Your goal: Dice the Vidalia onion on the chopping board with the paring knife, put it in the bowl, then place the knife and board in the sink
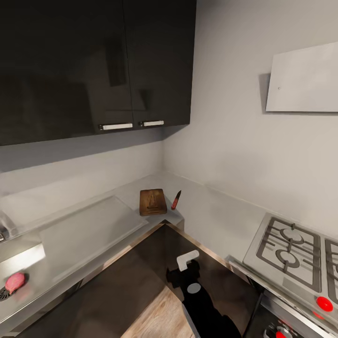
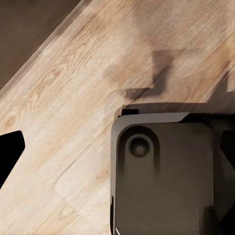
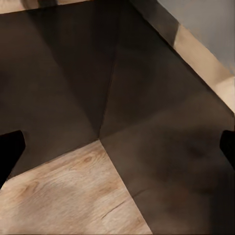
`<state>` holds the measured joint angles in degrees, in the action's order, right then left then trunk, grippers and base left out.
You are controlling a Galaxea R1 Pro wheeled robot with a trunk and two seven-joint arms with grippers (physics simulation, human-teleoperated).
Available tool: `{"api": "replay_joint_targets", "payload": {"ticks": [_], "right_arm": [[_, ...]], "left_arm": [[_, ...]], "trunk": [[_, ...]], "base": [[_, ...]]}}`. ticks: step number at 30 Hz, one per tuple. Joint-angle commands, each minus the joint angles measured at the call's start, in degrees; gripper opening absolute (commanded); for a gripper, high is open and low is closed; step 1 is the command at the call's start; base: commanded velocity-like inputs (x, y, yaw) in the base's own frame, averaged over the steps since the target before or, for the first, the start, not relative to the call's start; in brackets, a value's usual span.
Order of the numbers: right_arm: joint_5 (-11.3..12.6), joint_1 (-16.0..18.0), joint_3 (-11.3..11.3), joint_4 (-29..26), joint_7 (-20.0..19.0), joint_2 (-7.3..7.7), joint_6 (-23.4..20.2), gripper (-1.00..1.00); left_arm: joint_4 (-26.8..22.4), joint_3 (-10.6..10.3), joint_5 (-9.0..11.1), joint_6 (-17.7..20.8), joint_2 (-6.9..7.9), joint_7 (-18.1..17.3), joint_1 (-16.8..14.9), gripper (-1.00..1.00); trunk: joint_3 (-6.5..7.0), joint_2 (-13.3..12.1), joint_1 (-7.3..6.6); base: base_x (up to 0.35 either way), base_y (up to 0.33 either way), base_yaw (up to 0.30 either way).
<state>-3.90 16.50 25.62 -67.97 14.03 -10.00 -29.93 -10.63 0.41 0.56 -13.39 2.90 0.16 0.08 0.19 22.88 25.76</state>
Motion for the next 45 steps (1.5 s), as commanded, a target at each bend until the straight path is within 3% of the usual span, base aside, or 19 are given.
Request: {"api": "replay_joint_targets", "payload": {"ticks": [1,5,8,27,33,36,41,42,43,45], "right_arm": [[1.14,0.28,0.59,-0.11,0.12,0.0,-0.58,1.0],[5.05,2.47,3.14,-0.43,0.25,0.0,-1.32,1.0],[5.81,3.58,4.13,-1.15,0.28,0.0,-2.72,1.0],[6.12,7.64,4.62,-9.12,0.34,0.0,-10.17,1.0],[6.63,11.59,4.62,-9.95,0.38,0.0,-11.99,1.0],[9.96,16.39,4.56,-9.87,1.1,0.0,-15.0,1.0],[14.9,24.03,4.33,-8.11,5.46,0.0,-16.22,1.0],[16.32,25.94,4.29,-6.95,6.4,0.0,-16.35,1.0],[19.25,29.61,4.04,-3.65,7.74,0.0,-16.46,1.0],[21.97,33.2,3.27,1.31,8.38,0.0,-16.24,1.0]], "left_arm": [[0.0,0.03,0.06,-0.14,0.0,0.02,0.01,1.0],[-0.04,0.08,0.06,-0.14,0.0,0.02,0.01,1.0],[-0.01,0.04,0.06,-0.14,0.0,0.02,0.03,1.0],[0.0,0.02,0.06,-0.14,0.0,0.02,0.01,1.0],[-0.04,0.02,0.06,-0.14,0.0,0.02,0.03,1.0],[-0.18,0.09,0.03,-0.14,0.03,0.02,0.01,1.0],[-0.21,0.08,0.05,-0.14,0.1,0.07,0.01,1.0],[-0.23,0.09,0.05,-0.12,0.14,0.08,0.01,1.0],[-0.19,0.1,0.05,-0.04,0.21,0.09,0.01,1.0],[0.02,0.03,0.11,0.0,0.29,0.1,0.01,1.0]], "trunk": [[-0.02,0.04,0.02],[-0.02,0.04,0.02],[-0.02,0.04,0.02],[-0.02,0.04,0.02],[-0.02,0.04,0.02],[-0.02,0.04,0.02],[-0.02,0.04,0.02],[-0.02,0.04,0.02],[-0.02,0.04,0.02],[-0.02,0.04,0.02]], "base": [[0.0,0.0,0.0],[0.0,0.0,0.0],[0.0,0.0,0.0],[0.0,0.0,0.0],[0.0,0.0,0.0],[0.0,0.0,0.0],[0.0,0.0,0.0],[0.0,0.0,0.0],[0.0,0.0,0.0],[0.0,0.0,0.0]]}}
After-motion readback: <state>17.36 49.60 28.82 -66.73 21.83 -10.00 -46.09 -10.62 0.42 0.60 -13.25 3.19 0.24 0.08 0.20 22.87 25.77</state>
